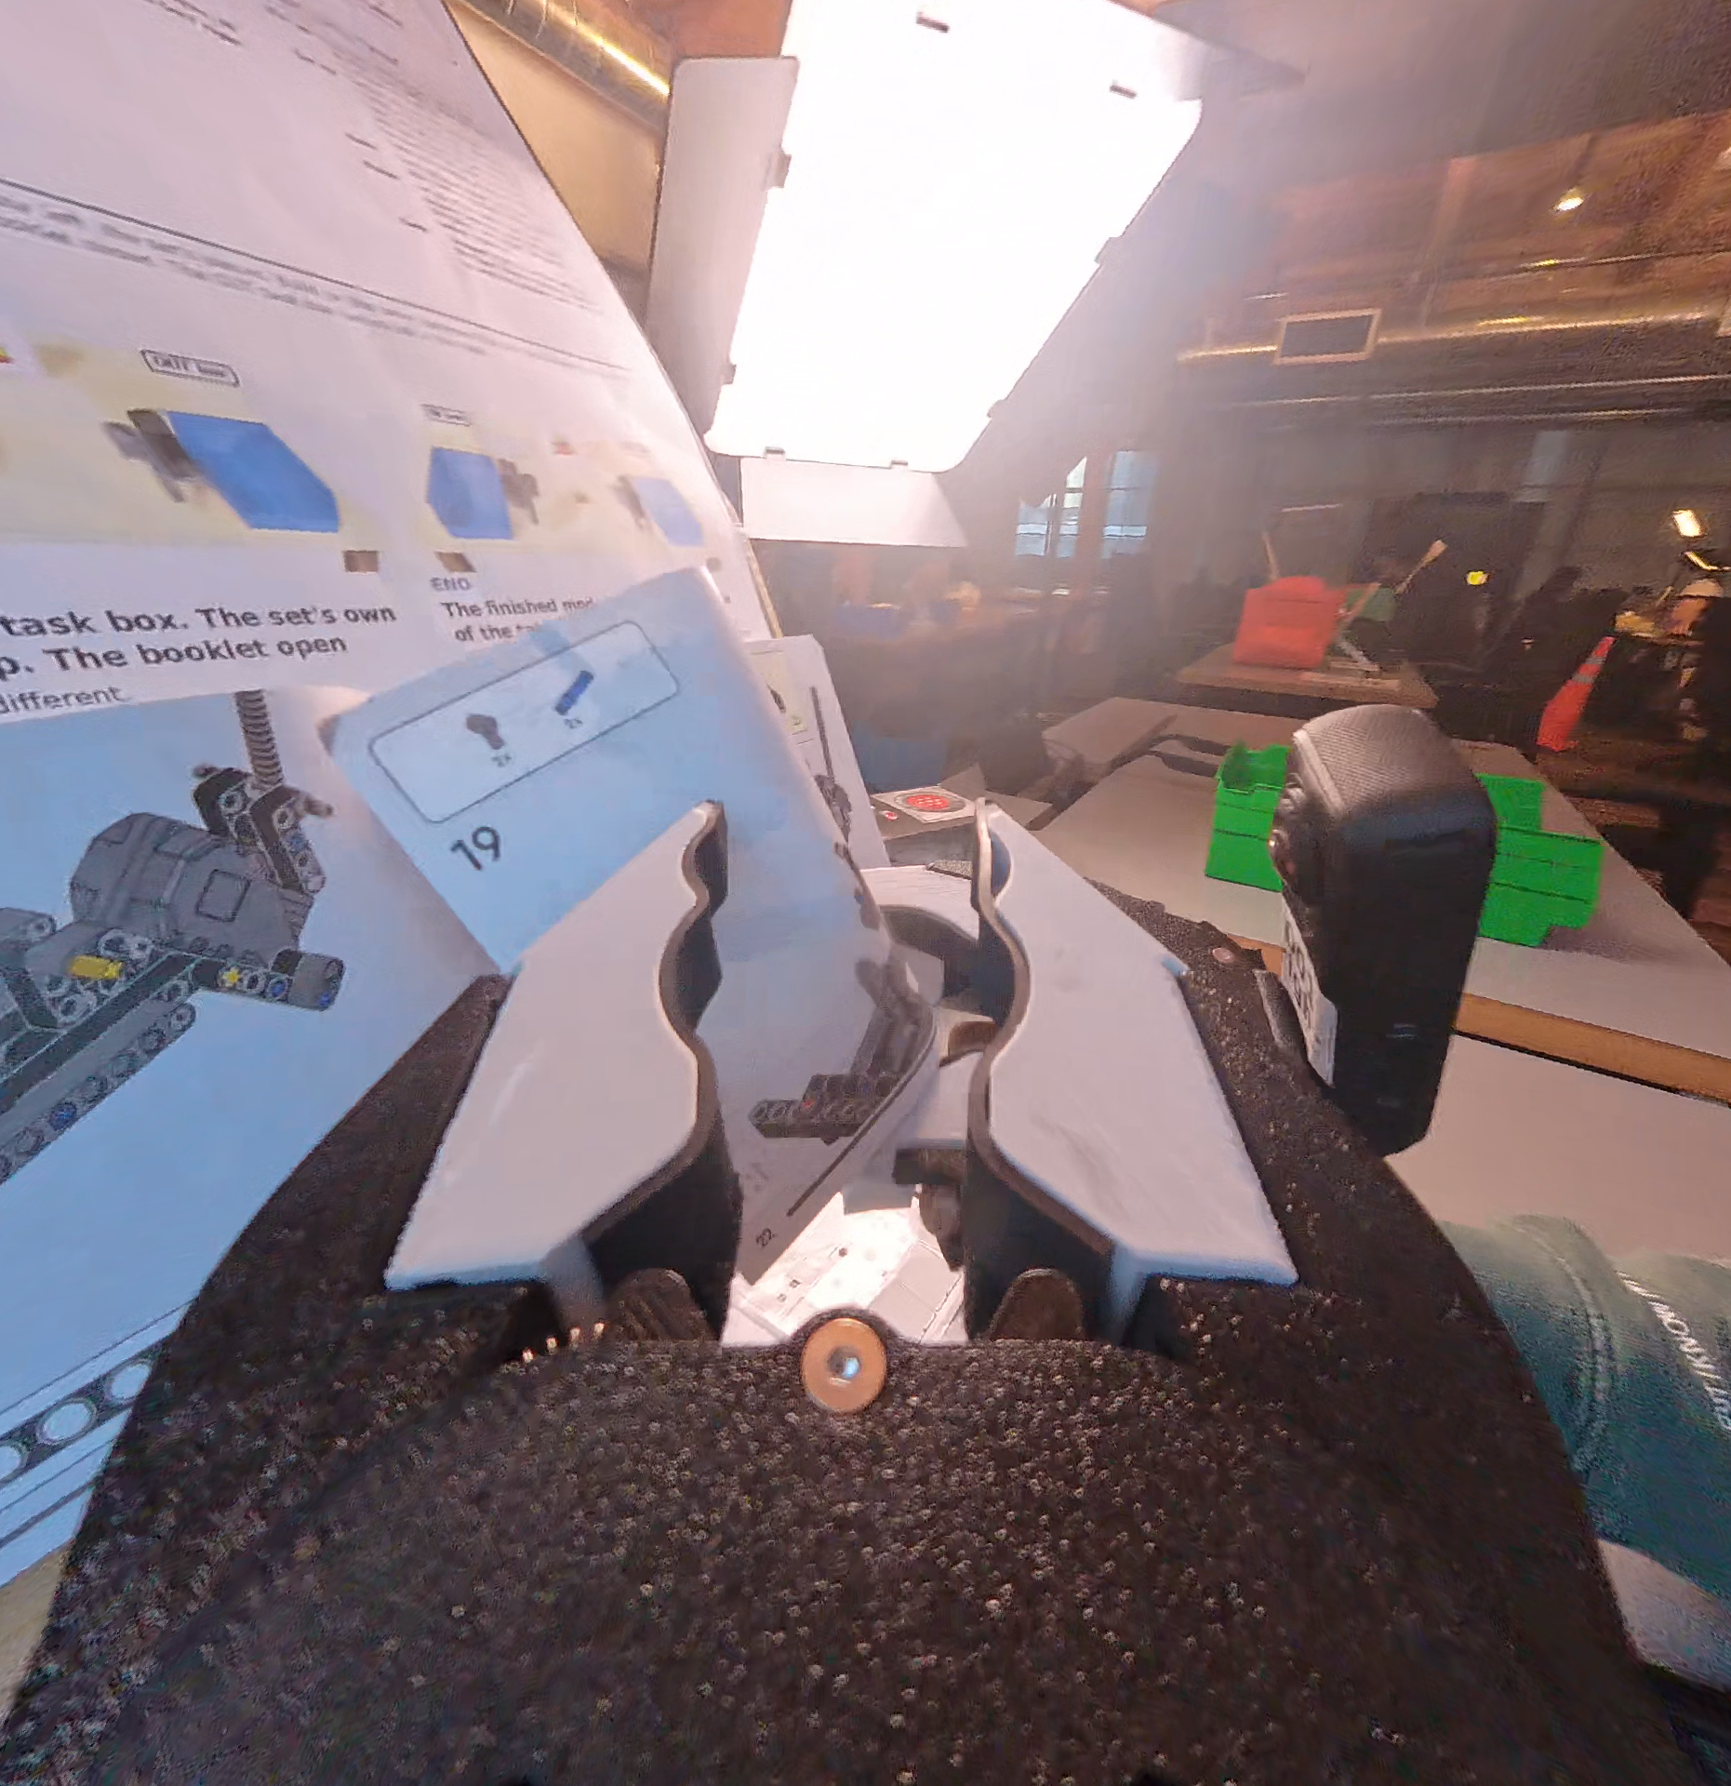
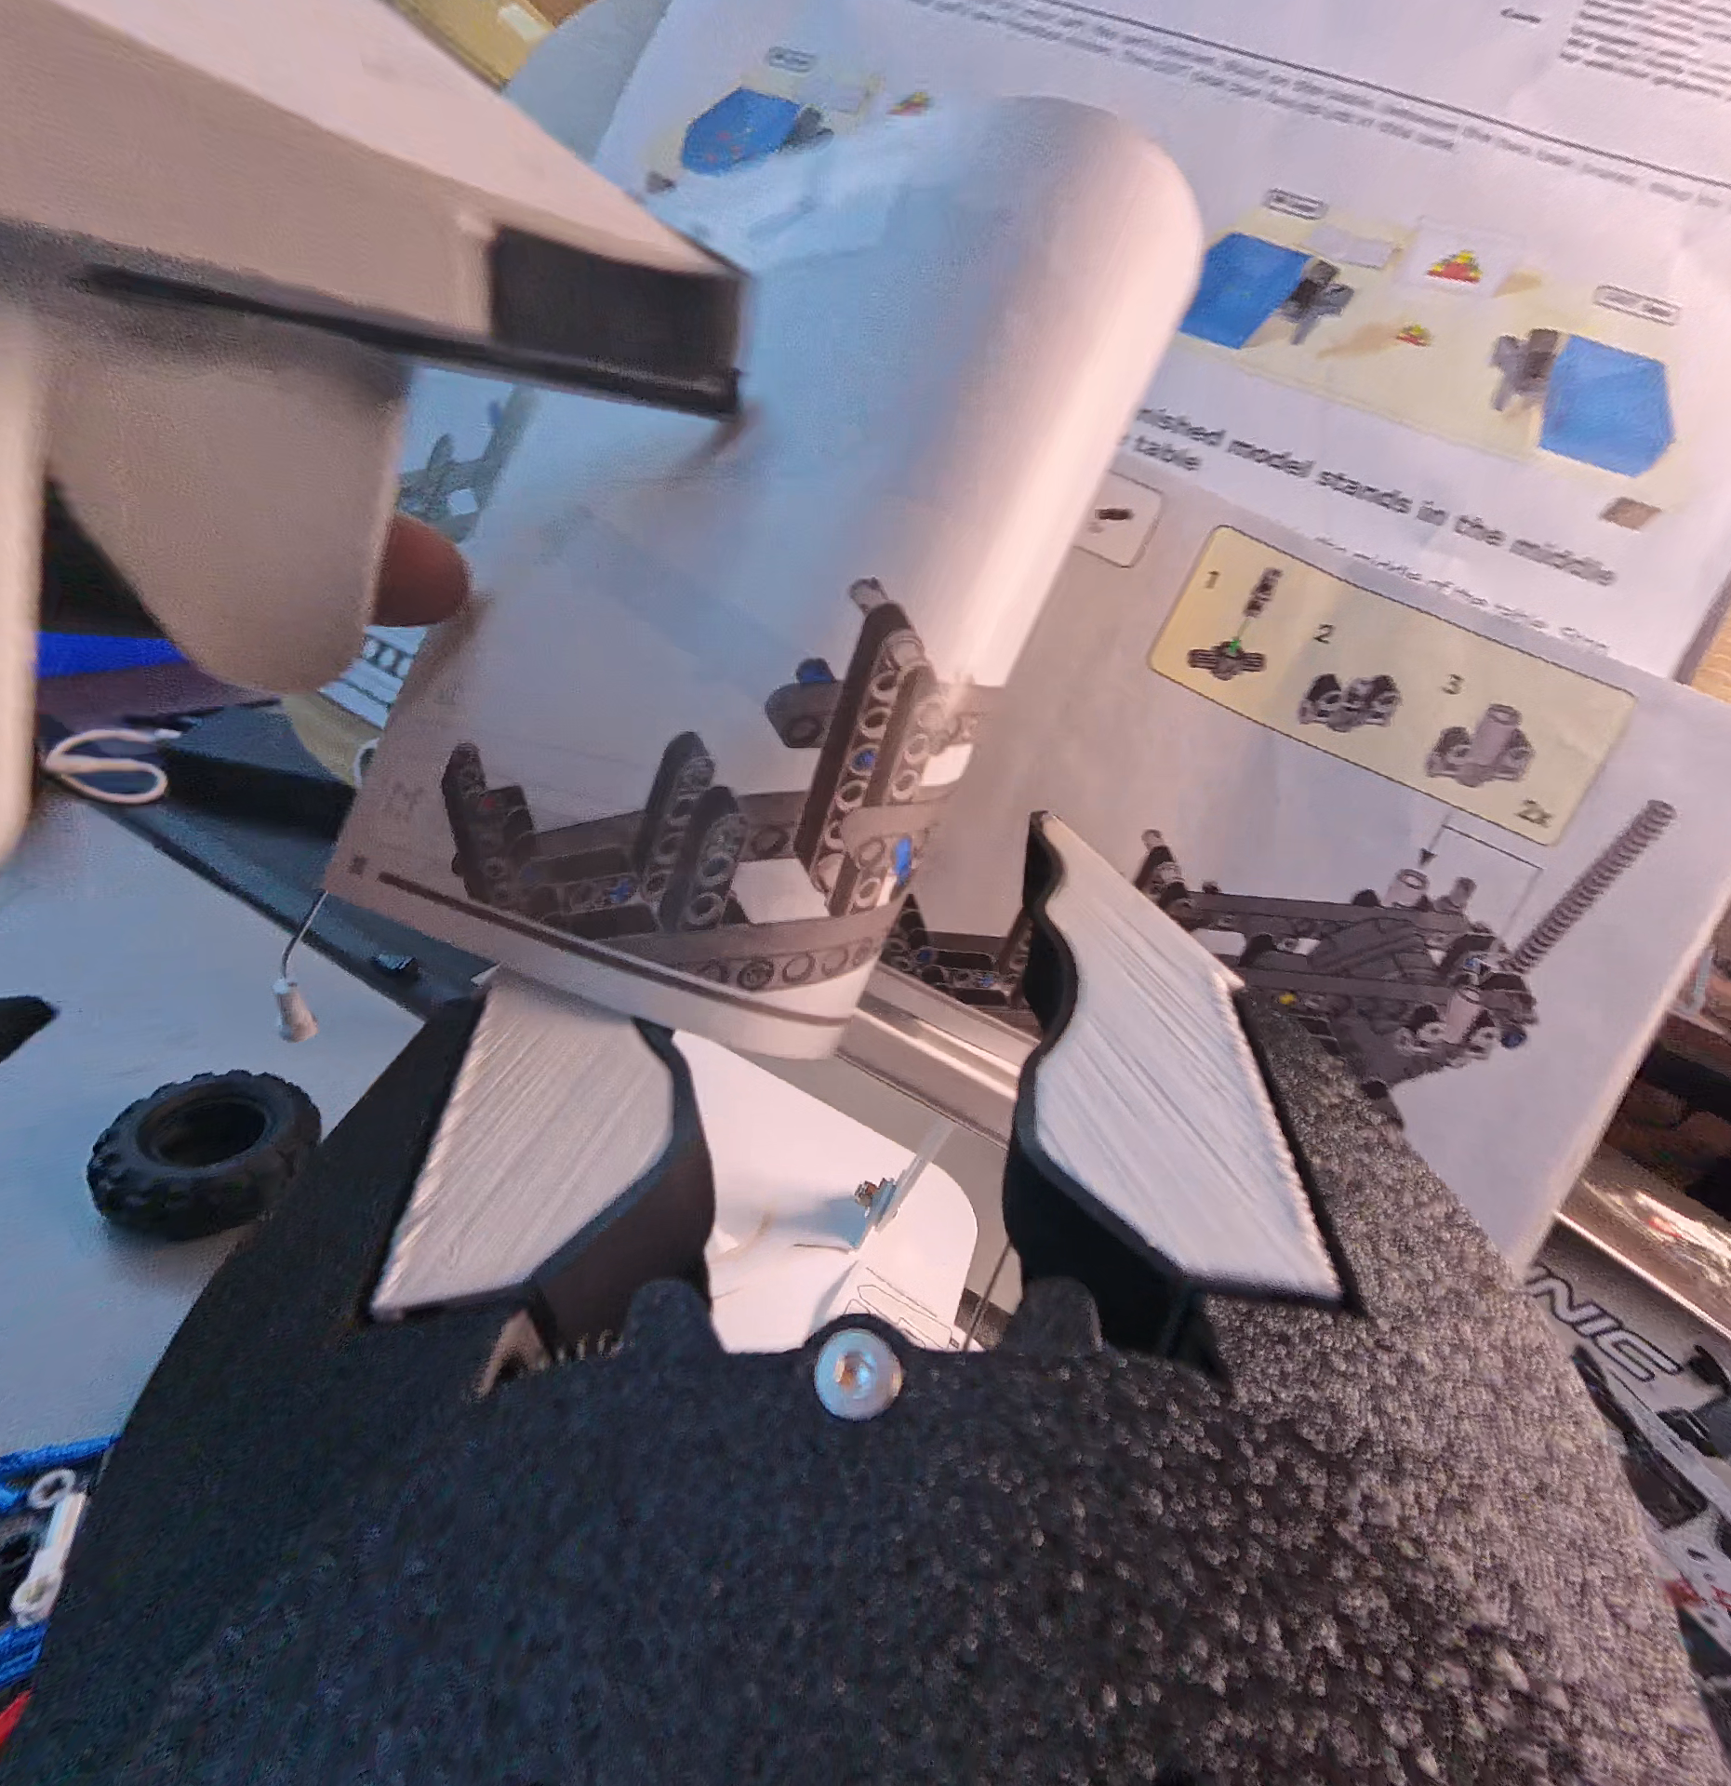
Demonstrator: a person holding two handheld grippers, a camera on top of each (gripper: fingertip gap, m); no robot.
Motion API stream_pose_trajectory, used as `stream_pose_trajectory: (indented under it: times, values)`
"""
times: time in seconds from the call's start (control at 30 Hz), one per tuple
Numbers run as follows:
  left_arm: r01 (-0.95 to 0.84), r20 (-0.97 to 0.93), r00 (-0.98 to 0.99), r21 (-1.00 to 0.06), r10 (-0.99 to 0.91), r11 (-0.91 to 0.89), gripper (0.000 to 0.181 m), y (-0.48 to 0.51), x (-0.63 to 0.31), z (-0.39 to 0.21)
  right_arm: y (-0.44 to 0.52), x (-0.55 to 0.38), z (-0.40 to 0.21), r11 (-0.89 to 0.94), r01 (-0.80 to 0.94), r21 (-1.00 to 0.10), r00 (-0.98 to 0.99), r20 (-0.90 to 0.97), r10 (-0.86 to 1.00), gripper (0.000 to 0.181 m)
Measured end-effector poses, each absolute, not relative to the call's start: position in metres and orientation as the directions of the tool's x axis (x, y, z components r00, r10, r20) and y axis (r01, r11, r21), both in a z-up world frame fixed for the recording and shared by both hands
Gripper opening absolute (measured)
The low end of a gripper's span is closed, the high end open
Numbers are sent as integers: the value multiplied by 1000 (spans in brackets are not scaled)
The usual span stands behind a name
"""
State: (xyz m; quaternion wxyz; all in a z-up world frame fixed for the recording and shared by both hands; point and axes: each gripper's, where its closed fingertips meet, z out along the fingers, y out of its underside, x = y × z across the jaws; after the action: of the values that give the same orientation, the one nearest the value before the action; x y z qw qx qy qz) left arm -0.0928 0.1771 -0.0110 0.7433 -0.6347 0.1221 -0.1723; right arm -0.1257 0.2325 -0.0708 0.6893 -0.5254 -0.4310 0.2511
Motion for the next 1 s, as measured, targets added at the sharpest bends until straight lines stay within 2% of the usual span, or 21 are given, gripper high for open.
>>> stream_pose_trajectory:
  times: [0.17, 0.27, 0.4, 0.5, 0.63, 0.7, 0.8, 0.9, 1.0]
  values:
    - [8, -44, 958, -984, -283, 180, 51, 157, -122, -9, 268, -87, -60, 251, 36, -967, 597, 222, 771, 54]
    - [-54, -74, 982, -992, -175, 116, 51, 154, -151, -30, 286, -63, -52, 213, -12, -977, 641, 156, 752, 51]
    - [-145, -145, 989, -989, -40, -13, 55, 155, -188, -64, 313, -34, -51, 188, 4, -982, 713, 134, 688, 52]
    - [-161, -162, 986, -986, 26, -38, 60, 153, -206, -76, 333, -15, -63, 163, 57, -985, 759, 149, 634, 52]
    - [-165, -167, 984, -986, 60, -36, 67, 155, -214, -80, 329, 8, -37, 220, -31, -975, 801, 108, 588, 45]
    - [-182, -184, 981, -983, 61, -29, 67, 155, -212, -79, 305, 5, -11, 308, -88, -947, 769, 132, 626, 34]
    - [-195, -196, 979, -980, 52, -22, 67, 156, -208, -79, 247, -38, -1, 361, -144, -921, 550, 229, 803, 12]
    - [-196, -197, 979, -980, 44, -25, 67, 157, -205, -81, 202, -95, -41, 285, -39, -958, 293, 262, 920, 7]
    - [-195, -196, 980, -980, 39, -35, 67, 157, -206, -85, 220, -113, -82, 290, 132, -948, 392, 319, 863, 12]
